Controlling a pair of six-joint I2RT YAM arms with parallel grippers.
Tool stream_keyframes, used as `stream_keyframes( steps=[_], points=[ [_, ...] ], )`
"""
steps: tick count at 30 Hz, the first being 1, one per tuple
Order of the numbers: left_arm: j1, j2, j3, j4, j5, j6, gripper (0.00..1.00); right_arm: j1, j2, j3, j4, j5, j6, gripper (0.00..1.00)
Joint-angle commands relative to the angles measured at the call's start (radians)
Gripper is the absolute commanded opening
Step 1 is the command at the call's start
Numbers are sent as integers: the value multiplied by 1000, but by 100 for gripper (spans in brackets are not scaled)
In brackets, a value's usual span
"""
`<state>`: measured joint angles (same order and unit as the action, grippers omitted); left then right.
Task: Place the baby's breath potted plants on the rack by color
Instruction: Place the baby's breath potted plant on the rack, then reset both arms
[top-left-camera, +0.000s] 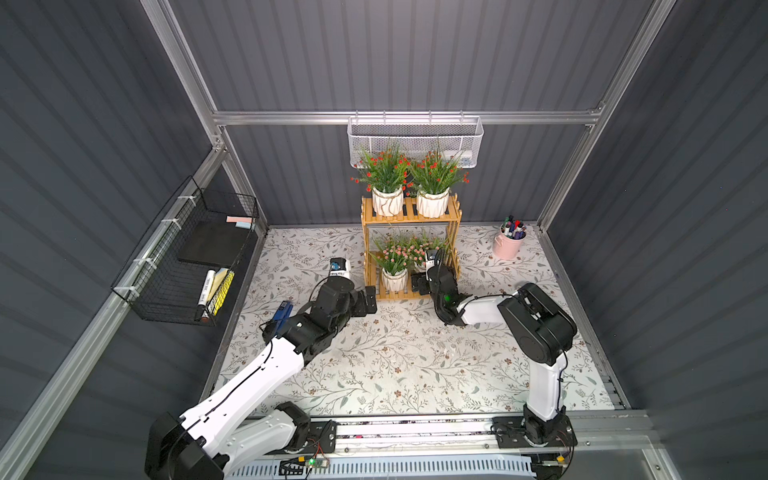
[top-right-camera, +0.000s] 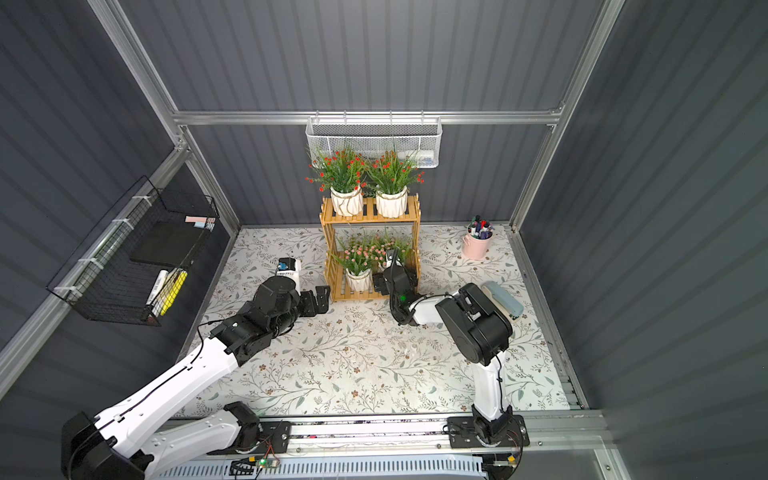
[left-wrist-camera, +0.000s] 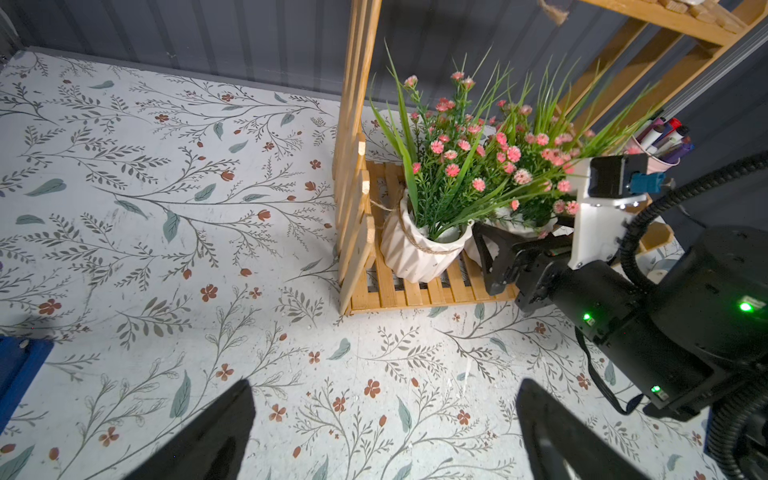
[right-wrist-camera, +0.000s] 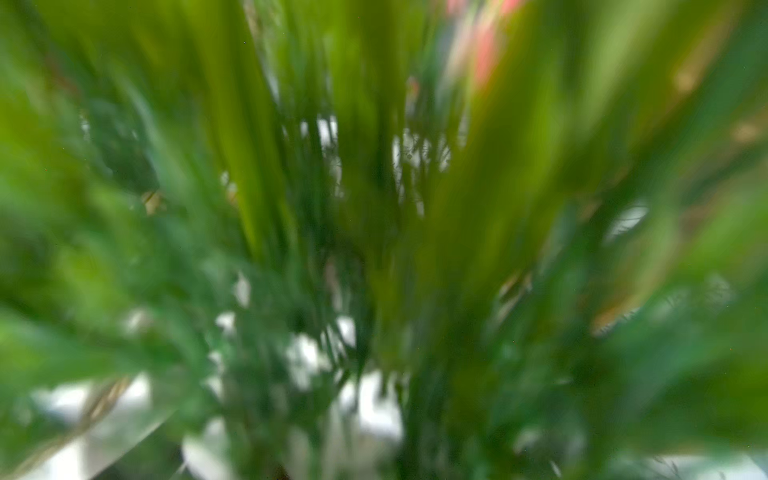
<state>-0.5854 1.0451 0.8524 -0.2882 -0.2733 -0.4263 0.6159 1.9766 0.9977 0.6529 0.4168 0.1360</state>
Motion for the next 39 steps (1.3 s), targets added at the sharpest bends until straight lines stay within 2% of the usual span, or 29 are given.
stream_keyframes(
  steps=[1,7,16,21,29,32,35,39],
  points=[
    [1,3,33,-14,10,11,99,-4,-31,11,-11,36,36,99],
    [0,29,60,-13,26,24,100,-3,-63,-5,-61,20,57,99],
    [1,41,63,11,58,13,100,21,-231,-96,-124,24,56,99],
    [1,91,90,21,59,11,100,50,-368,-108,-308,50,87,99],
    [38,147,132,65,35,35,99,75,-573,-171,-501,77,112,99],
    [81,115,118,98,49,47,99,90,-729,-220,-590,76,103,99],
    [185,111,110,112,91,46,99,90,-899,-229,-712,68,63,99],
    [332,129,79,175,125,67,99,80,-1042,-234,-771,65,-53,99]
  ],
)
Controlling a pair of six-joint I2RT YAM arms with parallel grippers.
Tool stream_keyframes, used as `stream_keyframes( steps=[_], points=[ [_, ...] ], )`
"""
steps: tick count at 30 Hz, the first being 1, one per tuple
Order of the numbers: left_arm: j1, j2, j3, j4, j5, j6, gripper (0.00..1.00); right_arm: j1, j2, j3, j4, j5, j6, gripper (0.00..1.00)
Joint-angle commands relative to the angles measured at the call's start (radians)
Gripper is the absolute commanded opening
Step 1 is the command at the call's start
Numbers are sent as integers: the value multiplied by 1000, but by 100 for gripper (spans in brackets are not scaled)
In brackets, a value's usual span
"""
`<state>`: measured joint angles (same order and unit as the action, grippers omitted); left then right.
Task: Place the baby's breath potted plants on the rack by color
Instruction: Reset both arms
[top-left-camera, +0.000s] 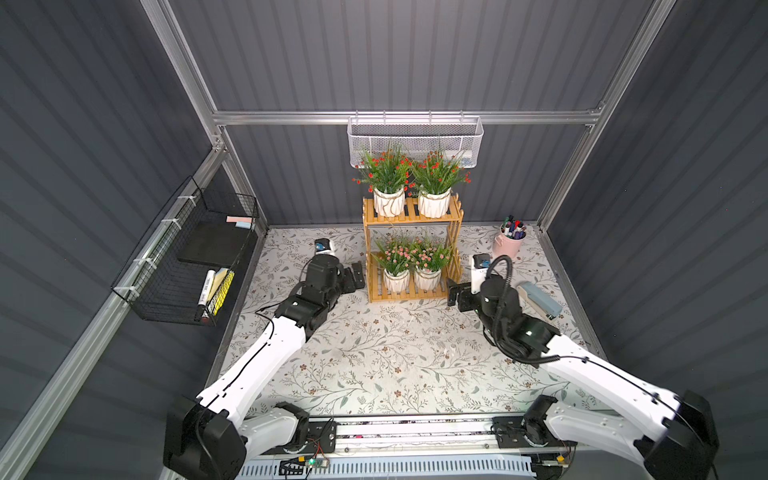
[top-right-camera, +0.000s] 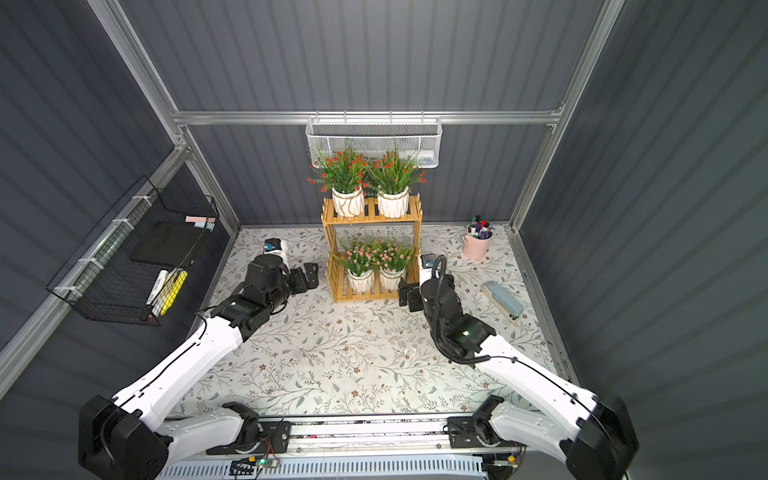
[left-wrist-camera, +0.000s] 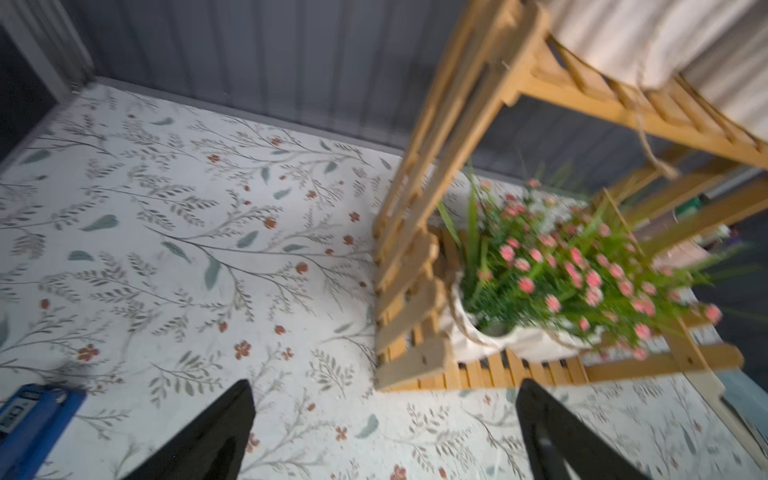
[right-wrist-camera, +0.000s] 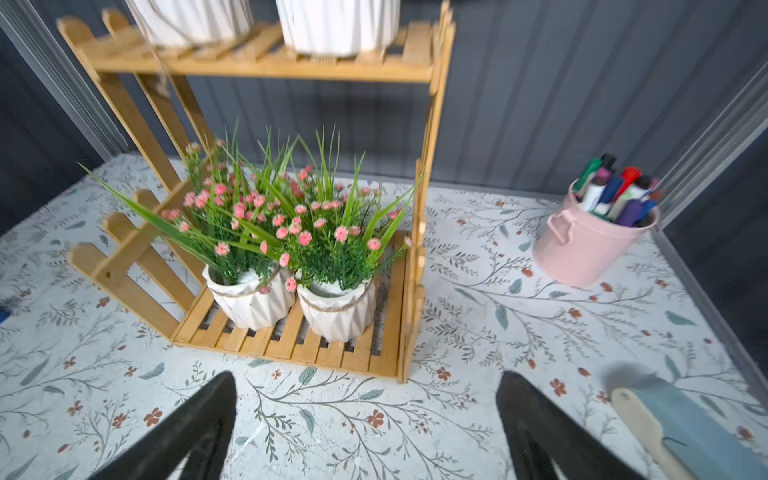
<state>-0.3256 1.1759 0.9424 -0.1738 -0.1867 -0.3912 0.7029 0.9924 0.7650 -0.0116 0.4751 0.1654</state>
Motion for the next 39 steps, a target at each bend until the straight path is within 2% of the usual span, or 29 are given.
stream_keyframes(
  steps=[1,4,7,10,12,14,17,21,24,27,29,32,34,35,36,37,39],
  points=[
    [99,2,-25,89,50,37,99,-12,-88,-11,-93,-17,-124,99],
    [165,19,-52,176,82,94,99,-75,-199,-51,-7,-43,-217,99],
    [186,67,-114,269,28,206,99,-251,-218,-82,79,-247,-294,99],
    [230,165,-178,344,-17,244,99,-418,-114,-15,1,-363,-185,99],
    [261,177,-289,509,1,258,99,-495,-52,-32,29,-414,-118,99],
    [269,165,-400,692,-16,289,99,-541,-13,-100,123,-407,-109,99],
    [277,196,-456,799,-40,321,99,-549,59,-206,284,-346,-177,99],
    [295,284,-478,947,-4,364,99,-586,154,-316,497,-327,-220,99],
    [296,340,-463,1023,0,389,99,-673,213,-334,532,-419,-159,99],
    [300,398,-481,1183,20,415,99,-730,339,-364,688,-466,-136,99],
    [301,442,-457,1178,35,419,99,-758,404,-353,731,-556,-124,99],
    [304,543,-511,1396,57,436,99,-760,495,-354,793,-632,-152,99],
    [312,514,-492,1292,68,419,99,-761,560,-375,924,-639,-155,99],
    [313,541,-506,1381,66,424,99,-760,581,-388,979,-647,-166,99],
    [313,526,-500,1344,64,420,99,-761,587,-391,999,-644,-162,99],
    [313,518,-488,1297,64,417,99,-761,584,-388,987,-645,-163,99],
    [313,530,-480,1315,8,392,99,-760,553,-364,888,-648,-168,99]
  ],
)
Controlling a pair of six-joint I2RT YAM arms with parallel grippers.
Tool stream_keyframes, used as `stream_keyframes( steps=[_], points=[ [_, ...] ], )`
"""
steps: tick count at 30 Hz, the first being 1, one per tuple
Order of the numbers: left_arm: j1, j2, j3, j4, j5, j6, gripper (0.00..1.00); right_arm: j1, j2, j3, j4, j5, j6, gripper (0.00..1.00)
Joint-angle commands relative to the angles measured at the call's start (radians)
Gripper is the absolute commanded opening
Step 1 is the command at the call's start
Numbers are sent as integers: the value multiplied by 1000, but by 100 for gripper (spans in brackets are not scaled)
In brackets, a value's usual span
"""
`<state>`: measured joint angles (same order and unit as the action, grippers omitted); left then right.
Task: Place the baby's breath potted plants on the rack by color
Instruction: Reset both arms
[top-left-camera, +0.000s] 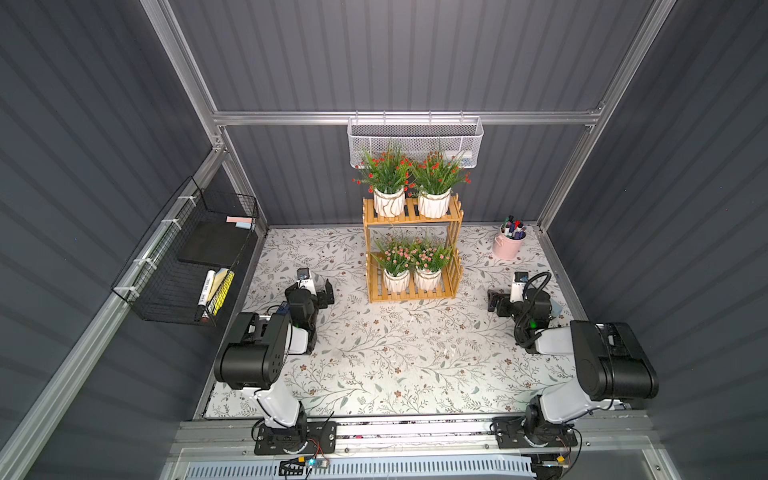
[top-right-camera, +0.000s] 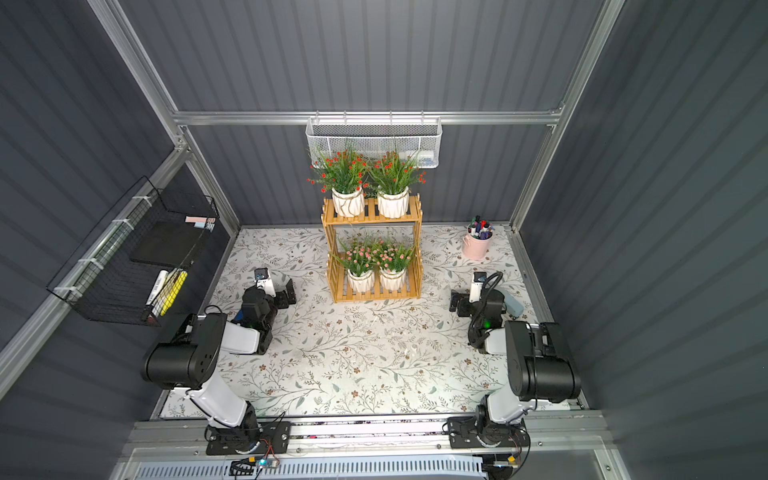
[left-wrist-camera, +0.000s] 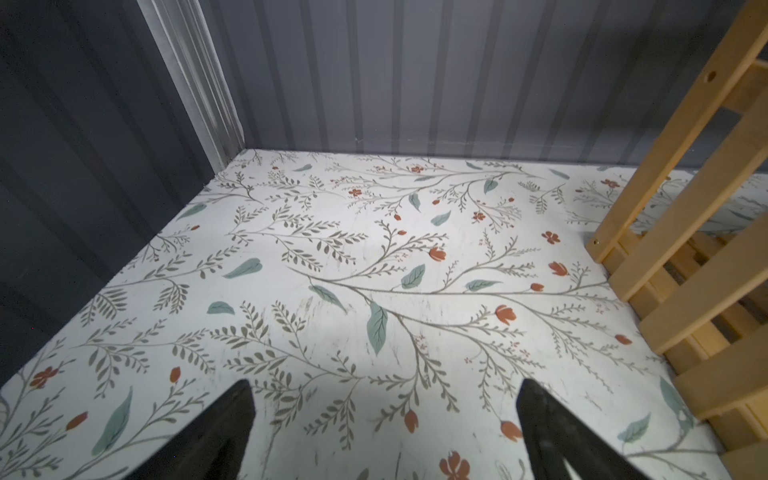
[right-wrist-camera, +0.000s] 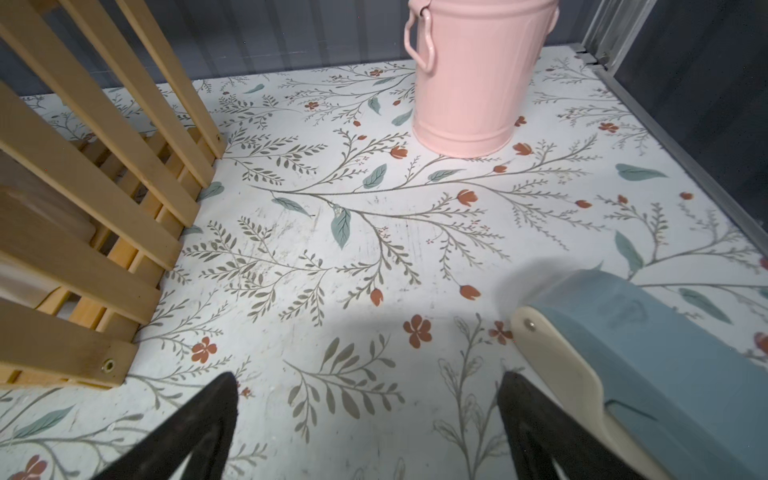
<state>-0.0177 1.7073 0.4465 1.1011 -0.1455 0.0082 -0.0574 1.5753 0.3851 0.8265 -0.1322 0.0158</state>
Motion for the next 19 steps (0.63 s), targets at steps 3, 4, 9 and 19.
stream_keyframes(
  steps=[3,4,9,19],
  points=[
    [7,-1,13,42,-53,-19,99,6,-54,39,-38,-30,-18,99],
    [7,-7,20,15,-51,-18,99,7,-46,30,-4,-32,-18,99],
    [8,-4,23,14,-45,-17,99,7,-58,39,-44,-24,-18,99],
    [17,-2,35,-10,-19,-19,99,7,-55,36,-30,-27,-18,99]
  ],
)
